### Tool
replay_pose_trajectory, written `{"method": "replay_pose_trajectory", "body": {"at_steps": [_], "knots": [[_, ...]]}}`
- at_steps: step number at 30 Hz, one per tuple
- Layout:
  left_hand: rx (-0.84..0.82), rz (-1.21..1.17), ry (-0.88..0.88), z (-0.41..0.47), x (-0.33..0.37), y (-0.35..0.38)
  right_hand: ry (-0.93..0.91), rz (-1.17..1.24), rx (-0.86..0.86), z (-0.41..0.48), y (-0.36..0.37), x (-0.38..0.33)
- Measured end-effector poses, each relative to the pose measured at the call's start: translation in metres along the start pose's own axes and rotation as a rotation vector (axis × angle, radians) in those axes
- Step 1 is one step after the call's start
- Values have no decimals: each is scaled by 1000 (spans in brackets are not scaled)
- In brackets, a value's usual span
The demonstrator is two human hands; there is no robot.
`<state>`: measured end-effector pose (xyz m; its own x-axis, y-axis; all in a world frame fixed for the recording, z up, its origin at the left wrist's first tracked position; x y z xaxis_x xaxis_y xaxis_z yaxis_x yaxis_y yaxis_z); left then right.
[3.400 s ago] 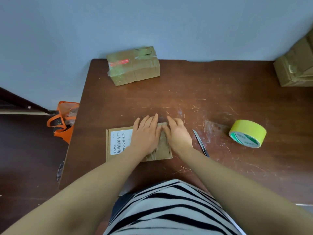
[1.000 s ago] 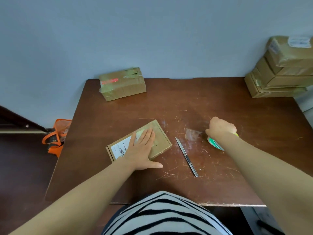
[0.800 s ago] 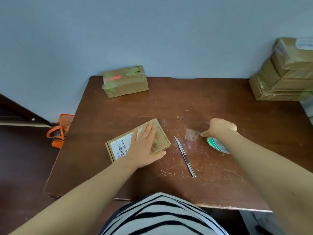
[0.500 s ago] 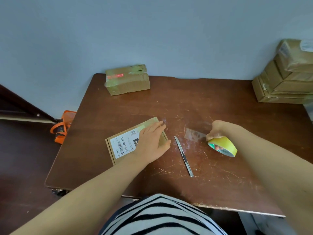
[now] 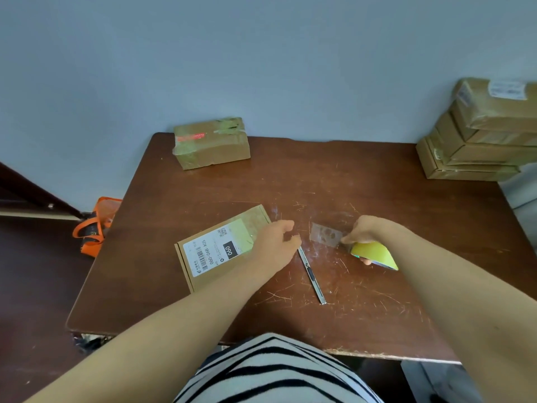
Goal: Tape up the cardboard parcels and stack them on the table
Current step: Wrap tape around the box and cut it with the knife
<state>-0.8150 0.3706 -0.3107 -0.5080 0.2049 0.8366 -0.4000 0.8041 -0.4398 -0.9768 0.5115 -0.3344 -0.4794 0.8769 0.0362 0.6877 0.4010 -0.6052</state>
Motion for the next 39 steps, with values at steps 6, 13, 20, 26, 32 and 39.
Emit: {"method": "replay_pose_trajectory", "body": {"at_steps": [6, 13, 20, 26, 32, 39], "knots": [[-20, -505, -451, -7, -26, 17, 4, -272, 241, -24, -20, -33], [-269, -1344, -909, -28, -14, 79, -167, -137, 394, -83, -66, -67], [-151, -1476, -702, 0, 5, 70, -156, 96, 349, -108, -62, -23], [-81, -1271, -625, 15, 5, 53, -220, 522, 268, -95, -23, 13], [12, -1045, -524, 38, 6, 19, -554, 1127, 209, -91, -1, 32], [207, -966, -514, 45, 3, -4, -456, 965, 442, -71, 9, 49]]}}
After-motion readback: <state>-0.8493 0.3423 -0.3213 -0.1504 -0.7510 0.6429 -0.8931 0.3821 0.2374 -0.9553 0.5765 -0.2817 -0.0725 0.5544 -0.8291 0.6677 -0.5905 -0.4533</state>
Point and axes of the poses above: each hand's wrist, its own z-axis towards the middle knuckle, its own y-axis out of the palm, x = y × z, the point moved 9 cm from there along z, towards the middle knuckle, and after that the axes turned 8 degrees about -z, right-handed, at the moved point
